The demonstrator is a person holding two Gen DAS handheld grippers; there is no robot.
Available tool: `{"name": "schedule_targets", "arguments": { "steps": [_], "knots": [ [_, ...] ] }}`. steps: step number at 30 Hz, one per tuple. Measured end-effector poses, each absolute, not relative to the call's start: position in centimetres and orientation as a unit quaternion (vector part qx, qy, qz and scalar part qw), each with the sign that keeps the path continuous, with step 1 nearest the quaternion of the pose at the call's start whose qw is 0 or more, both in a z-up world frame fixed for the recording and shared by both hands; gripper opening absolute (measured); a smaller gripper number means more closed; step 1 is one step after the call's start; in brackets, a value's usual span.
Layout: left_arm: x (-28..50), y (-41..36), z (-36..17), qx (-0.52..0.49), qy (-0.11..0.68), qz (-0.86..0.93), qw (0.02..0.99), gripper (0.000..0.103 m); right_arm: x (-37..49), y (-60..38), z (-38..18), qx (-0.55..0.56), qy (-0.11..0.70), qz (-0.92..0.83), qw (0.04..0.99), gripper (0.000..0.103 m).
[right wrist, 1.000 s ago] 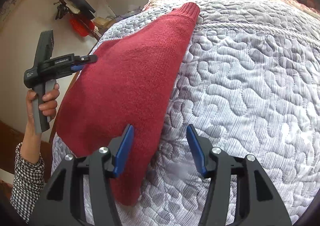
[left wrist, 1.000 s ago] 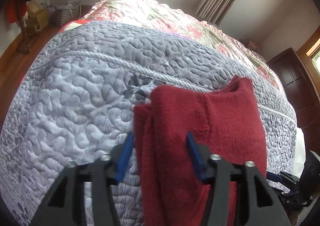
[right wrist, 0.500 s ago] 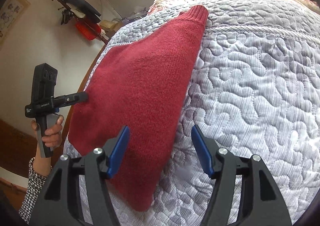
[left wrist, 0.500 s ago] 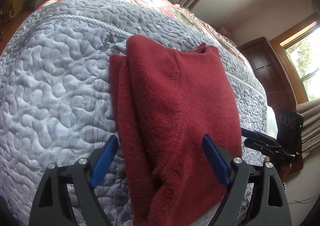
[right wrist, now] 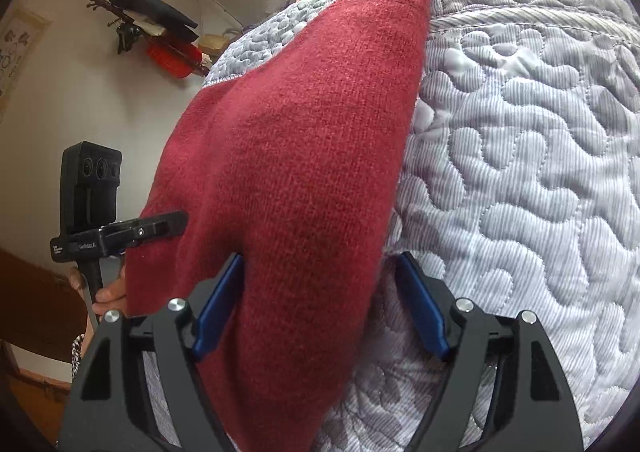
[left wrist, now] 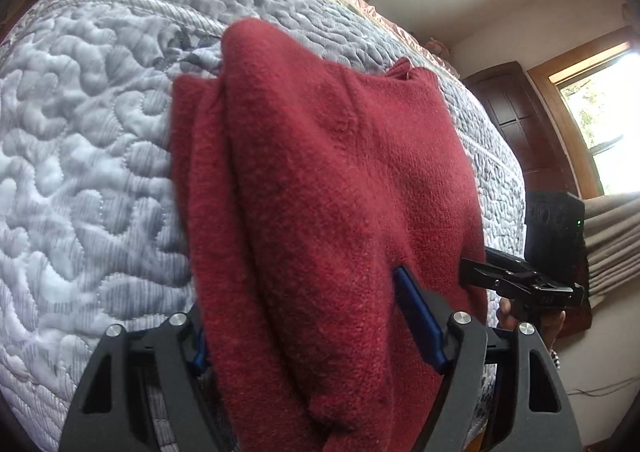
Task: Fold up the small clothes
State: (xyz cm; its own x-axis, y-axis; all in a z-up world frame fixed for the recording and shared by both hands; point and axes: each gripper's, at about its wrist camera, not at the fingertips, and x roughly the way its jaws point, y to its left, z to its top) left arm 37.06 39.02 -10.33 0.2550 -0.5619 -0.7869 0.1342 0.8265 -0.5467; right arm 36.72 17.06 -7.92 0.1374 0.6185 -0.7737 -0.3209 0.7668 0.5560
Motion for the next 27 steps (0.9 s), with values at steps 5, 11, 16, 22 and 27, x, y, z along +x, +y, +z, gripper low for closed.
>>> {"name": "schedule_targets", "arguments": {
  "steps": [5, 11, 16, 22, 27],
  "knots": [
    [36.8, 38.6, -10.0, -0.169, 0.565, -0.206, 0.781, 0.049, 36.1, 17.3, -7.4, 0.135, 0.569, 0.331, 0.741, 0.042],
    [35.0, 38.4, -8.6, -0.149, 0.538, -0.205, 0.804, 0.040, 35.0, 16.7, -5.8, 0.136, 0.553, 0.339, 0.749, 0.036],
    [33.9, 38.3, -8.0, -0.168, 0.529, -0.221, 0.802, 0.038, 34.1, 15.5, -4.8, 0.140, 0.550, 0.348, 0.746, 0.036],
    [31.8, 36.3, -6.9, -0.178, 0.521, -0.239, 0.800, 0.037, 31.9, 12.3, -3.4, 0.132, 0.541, 0.357, 0.750, 0.036],
    [29.5, 32.7, -5.4, -0.165, 0.515, -0.253, 0.802, 0.037, 29.7, 8.9, -1.6, 0.122, 0.530, 0.360, 0.758, 0.036]
  ]
}}
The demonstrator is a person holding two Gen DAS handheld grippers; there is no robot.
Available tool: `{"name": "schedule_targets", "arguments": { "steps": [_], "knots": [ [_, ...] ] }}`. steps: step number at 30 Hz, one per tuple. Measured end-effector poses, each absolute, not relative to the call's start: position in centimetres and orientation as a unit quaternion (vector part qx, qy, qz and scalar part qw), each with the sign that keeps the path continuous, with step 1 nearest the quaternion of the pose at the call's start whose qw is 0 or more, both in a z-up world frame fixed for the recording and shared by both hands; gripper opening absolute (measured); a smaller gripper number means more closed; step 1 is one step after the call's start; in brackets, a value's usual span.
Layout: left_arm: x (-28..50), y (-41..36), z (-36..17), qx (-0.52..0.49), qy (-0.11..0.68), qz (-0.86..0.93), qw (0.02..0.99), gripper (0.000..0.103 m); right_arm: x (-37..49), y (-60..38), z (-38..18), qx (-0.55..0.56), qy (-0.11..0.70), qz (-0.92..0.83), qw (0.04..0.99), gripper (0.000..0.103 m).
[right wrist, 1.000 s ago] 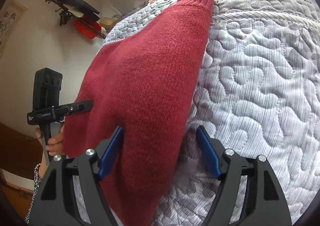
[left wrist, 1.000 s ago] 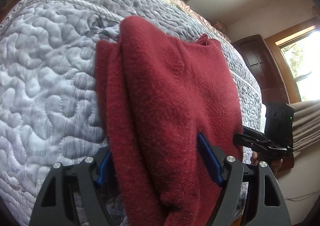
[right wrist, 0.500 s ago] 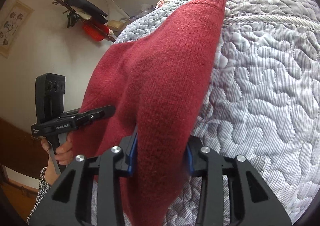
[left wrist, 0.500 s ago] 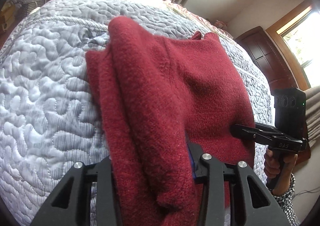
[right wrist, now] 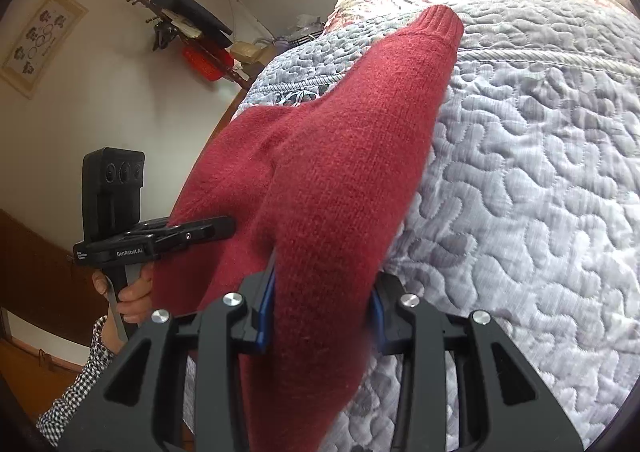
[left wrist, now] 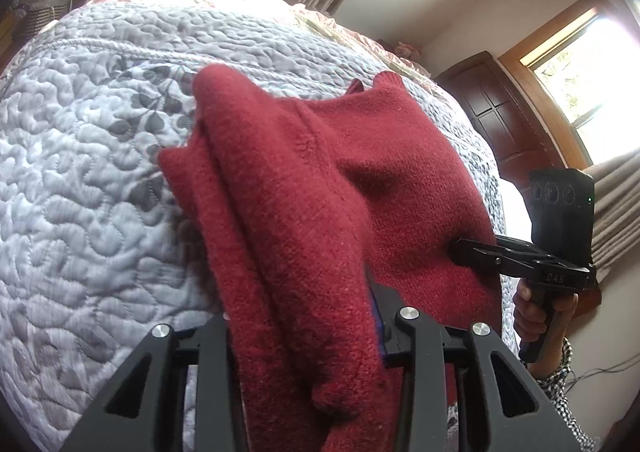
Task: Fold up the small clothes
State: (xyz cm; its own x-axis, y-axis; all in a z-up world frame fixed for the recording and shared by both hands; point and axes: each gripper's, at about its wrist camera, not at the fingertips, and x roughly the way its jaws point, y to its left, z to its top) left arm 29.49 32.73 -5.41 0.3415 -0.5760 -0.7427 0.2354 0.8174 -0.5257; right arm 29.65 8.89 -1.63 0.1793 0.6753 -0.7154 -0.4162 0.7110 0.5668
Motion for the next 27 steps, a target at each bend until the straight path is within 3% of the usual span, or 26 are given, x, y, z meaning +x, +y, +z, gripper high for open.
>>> {"name": "schedule_targets", "arguments": {
  "steps": [10, 16, 21, 23, 27],
  "knots": [
    [25.8, 22.3, -3.1, -0.127, 0.500, -0.280, 0.809, 0.037, 23.6, -1.5, 1.3, 0.125, 0.503, 0.331, 0.788, 0.036],
    [23.7, 16.4, -5.7, -0.116, 0.507, -0.309, 0.796, 0.039, 20.4, -7.8, -0.9, 0.147, 0.509, 0.305, 0.791, 0.036],
    [22.8, 15.1, -8.9, -0.105, 0.497, -0.296, 0.809, 0.050, 19.5, -10.9, -5.7, 0.185, 0.522, 0.298, 0.777, 0.038],
    [22.9, 15.8, -9.7, -0.114, 0.497, -0.293, 0.809, 0.062, 19.7, -11.3, -6.6, 0.209, 0.521, 0.301, 0.771, 0.040],
    [23.1, 16.8, -9.9, -0.144, 0.511, -0.280, 0.800, 0.069, 18.8, -11.5, -6.3, 0.211, 0.519, 0.292, 0.775, 0.052]
  ]
}}
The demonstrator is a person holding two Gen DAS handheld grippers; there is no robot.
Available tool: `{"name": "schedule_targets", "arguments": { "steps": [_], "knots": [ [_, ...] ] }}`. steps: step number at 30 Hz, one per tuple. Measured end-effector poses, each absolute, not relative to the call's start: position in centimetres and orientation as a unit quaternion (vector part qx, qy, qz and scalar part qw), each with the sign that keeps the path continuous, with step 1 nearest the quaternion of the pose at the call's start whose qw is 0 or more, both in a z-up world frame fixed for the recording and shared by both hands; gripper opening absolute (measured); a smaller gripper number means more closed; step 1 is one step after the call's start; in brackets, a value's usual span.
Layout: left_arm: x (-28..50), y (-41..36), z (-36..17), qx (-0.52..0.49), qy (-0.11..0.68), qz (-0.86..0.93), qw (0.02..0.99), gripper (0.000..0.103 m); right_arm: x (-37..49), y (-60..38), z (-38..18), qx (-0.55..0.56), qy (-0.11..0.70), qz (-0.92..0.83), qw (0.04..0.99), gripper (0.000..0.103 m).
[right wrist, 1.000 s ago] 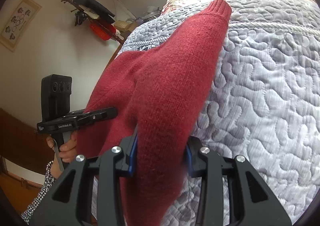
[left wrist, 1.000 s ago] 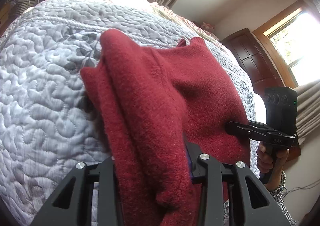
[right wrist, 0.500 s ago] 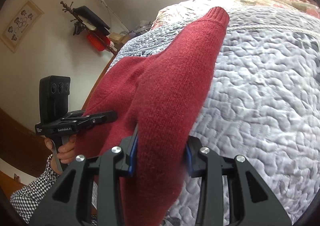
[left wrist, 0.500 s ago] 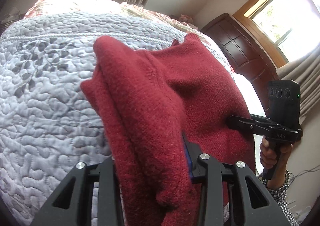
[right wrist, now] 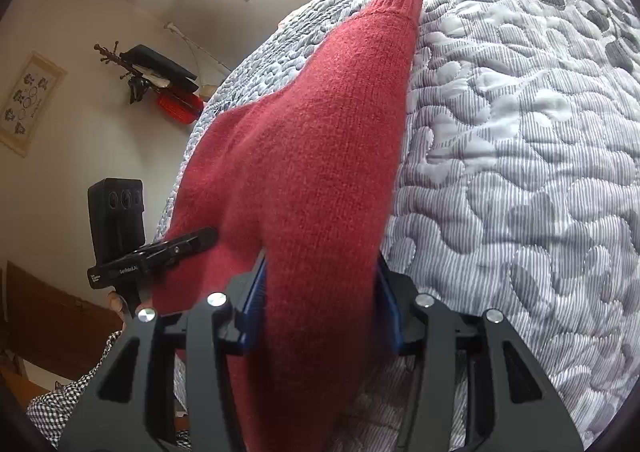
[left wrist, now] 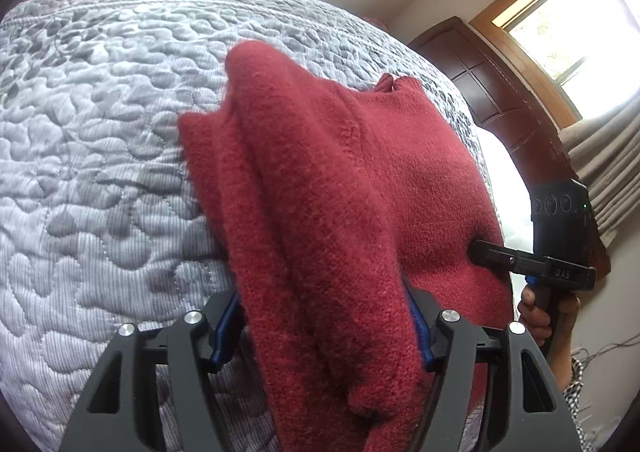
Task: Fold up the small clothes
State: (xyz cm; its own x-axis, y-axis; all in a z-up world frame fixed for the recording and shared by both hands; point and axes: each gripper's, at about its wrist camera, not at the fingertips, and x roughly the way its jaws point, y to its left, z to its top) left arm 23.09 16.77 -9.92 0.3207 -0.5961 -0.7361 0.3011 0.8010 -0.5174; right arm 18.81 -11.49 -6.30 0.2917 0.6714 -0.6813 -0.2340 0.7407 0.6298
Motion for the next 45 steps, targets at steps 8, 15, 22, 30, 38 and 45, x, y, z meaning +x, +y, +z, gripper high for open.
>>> {"name": "schedule_targets", "arguments": {
  "steps": [8, 15, 22, 30, 38, 45],
  "knots": [
    [17.2, 17.3, -6.8, -0.082, 0.493, -0.232, 0.835, 0.080, 13.0, -11.2, -4.1, 0.192, 0.518, 0.274, 0.787, 0.063],
    [13.1, 18.6, -8.6, -0.080, 0.496, -0.201, 0.841, 0.074, 8.2, -11.0, -5.2, 0.187, 0.535, 0.259, 0.782, 0.044],
    [11.7, 19.3, -9.6, -0.110, 0.502, -0.205, 0.833, 0.051, 7.2, -10.3, -3.9, 0.193, 0.519, 0.259, 0.792, 0.020],
    [11.5, 20.1, -12.6, -0.119, 0.512, -0.196, 0.828, 0.062, 6.5, -10.4, -7.3, 0.197, 0.527, 0.227, 0.795, 0.024],
    [9.3, 19.6, -11.8, -0.080, 0.493, -0.151, 0.853, 0.080, 4.1, -9.0, -5.7, 0.152, 0.500, 0.179, 0.833, 0.052],
    [6.8, 19.9, -11.2, -0.070, 0.500, -0.110, 0.856, 0.085, 1.2, -8.5, -5.6, 0.116, 0.491, 0.136, 0.852, 0.082]
  ]
}}
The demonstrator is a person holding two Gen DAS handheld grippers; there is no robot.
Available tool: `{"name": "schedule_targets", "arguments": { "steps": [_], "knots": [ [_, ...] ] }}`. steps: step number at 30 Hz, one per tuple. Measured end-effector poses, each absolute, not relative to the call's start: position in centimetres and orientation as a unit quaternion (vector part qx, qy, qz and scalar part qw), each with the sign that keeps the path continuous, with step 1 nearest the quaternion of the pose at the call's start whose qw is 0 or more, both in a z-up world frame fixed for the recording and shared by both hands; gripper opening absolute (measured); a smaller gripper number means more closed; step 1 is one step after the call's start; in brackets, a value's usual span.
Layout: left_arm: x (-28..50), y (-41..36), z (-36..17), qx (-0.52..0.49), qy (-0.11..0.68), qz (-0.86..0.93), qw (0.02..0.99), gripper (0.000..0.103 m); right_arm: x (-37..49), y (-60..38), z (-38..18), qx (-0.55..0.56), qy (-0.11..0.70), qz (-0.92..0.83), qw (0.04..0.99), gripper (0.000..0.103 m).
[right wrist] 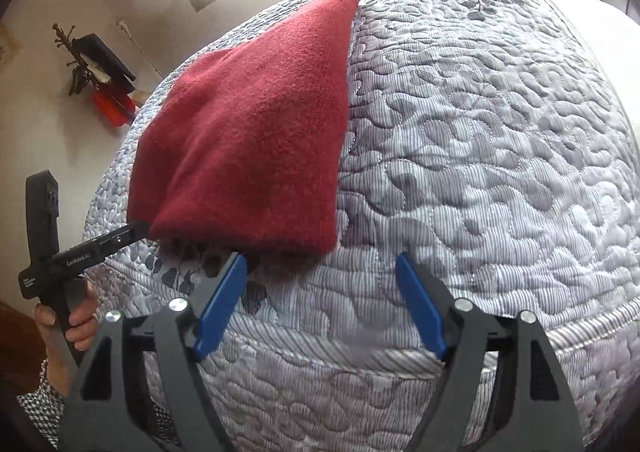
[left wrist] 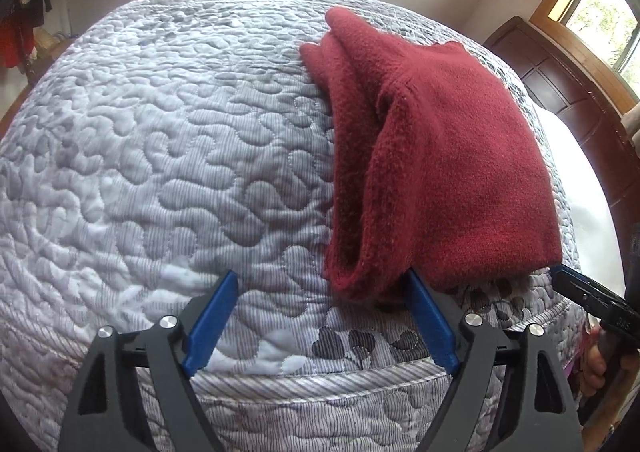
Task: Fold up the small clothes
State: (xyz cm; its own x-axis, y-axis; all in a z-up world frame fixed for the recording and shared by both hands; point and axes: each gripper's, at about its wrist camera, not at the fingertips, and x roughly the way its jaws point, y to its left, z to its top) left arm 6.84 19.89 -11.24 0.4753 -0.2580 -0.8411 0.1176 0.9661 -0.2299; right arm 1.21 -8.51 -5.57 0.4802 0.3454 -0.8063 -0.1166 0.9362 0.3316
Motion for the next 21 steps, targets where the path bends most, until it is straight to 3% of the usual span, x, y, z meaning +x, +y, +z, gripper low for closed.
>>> {"name": "schedule_targets", "arguments": {
  "steps": [1, 9, 21],
  "knots": [
    [6.4, 19.9, -11.2, -0.066, 0.501, -0.103, 0.857, 0.086, 0.7, -8.2, -5.6, 0.107, 0.488, 0.125, 0.857, 0.088],
    [3.5, 19.3, -11.2, -0.026, 0.506, -0.054, 0.861, 0.091, -1.5, -7.3, -5.3, 0.067, 0.489, 0.068, 0.867, 0.098],
    [0.3, 20.0, -8.9, -0.013, 0.479, -0.010, 0.878, 0.095, -4.2, -4.5, -3.2, 0.046, 0.477, 0.060, 0.875, 0.100]
  ]
}}
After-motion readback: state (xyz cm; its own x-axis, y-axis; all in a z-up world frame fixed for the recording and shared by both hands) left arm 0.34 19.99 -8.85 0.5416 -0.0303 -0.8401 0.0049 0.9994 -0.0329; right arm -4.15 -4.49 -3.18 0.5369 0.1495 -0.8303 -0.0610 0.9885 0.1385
